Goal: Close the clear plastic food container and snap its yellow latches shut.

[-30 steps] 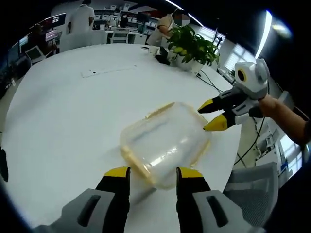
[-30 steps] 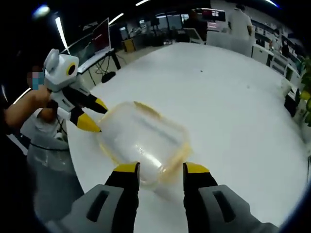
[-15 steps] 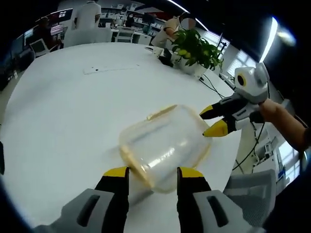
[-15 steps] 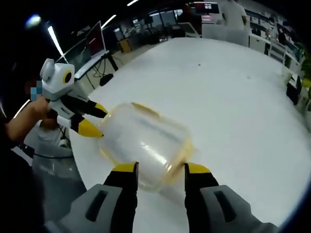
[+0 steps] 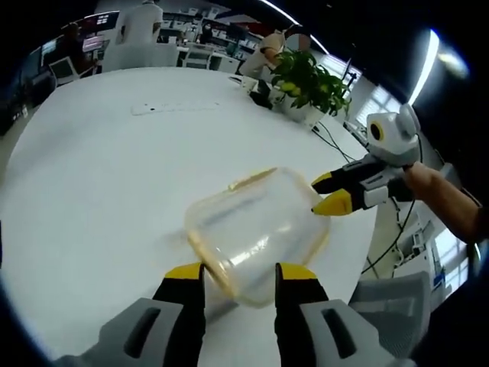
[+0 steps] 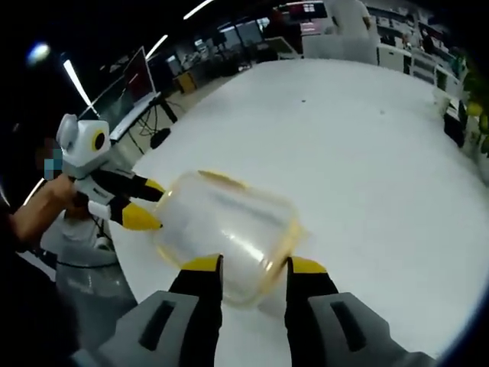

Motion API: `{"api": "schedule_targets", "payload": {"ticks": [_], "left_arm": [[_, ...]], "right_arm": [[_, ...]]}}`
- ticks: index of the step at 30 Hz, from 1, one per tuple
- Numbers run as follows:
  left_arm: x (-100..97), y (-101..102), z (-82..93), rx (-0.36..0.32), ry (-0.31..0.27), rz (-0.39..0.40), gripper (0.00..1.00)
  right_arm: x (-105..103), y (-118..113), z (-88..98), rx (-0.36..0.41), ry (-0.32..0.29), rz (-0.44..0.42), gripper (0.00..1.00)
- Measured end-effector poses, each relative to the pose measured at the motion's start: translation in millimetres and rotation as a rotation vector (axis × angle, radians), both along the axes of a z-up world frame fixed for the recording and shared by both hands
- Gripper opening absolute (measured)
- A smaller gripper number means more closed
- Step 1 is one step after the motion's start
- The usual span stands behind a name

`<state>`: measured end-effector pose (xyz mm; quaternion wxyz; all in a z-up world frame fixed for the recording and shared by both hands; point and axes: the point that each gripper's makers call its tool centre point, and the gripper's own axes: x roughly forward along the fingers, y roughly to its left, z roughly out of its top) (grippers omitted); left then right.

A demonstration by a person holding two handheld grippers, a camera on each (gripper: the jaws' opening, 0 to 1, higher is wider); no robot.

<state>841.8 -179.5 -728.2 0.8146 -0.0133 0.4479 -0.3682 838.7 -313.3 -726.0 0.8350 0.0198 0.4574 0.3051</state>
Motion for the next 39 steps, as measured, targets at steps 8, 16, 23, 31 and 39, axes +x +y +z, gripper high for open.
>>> {"api": "schedule_targets", "payload": {"ticks": [8,16,23,31,39], "left_arm": [[-0.4,3.3,0.9,0.017,0.01,-0.01,0.29],[-4.8,10.5,2.4,0.025,0.013,-0.023,0.29],[-13.1,20.1,3.2,0.028,0.014,-0.028,0.29],[-23.8,28.8,3.5,0.035,0.016,-0.038,0.29],[-35.6,37.7,4.2,0.043,0.021,-0.055,0.29]], "right_arm": [[0.0,0.0,1.7,-0.004,0.018,-0.011,0.28],[-5.9,6.6,2.5,-0.003,0.024,-0.024,0.29],[-15.8,14.7,3.4,-0.001,0.025,-0.025,0.29],[-27.1,24.2,4.2,0.0,0.028,-0.03,0.29],[-39.6,33.5,3.6,0.002,0.028,-0.035,0.29]]}}
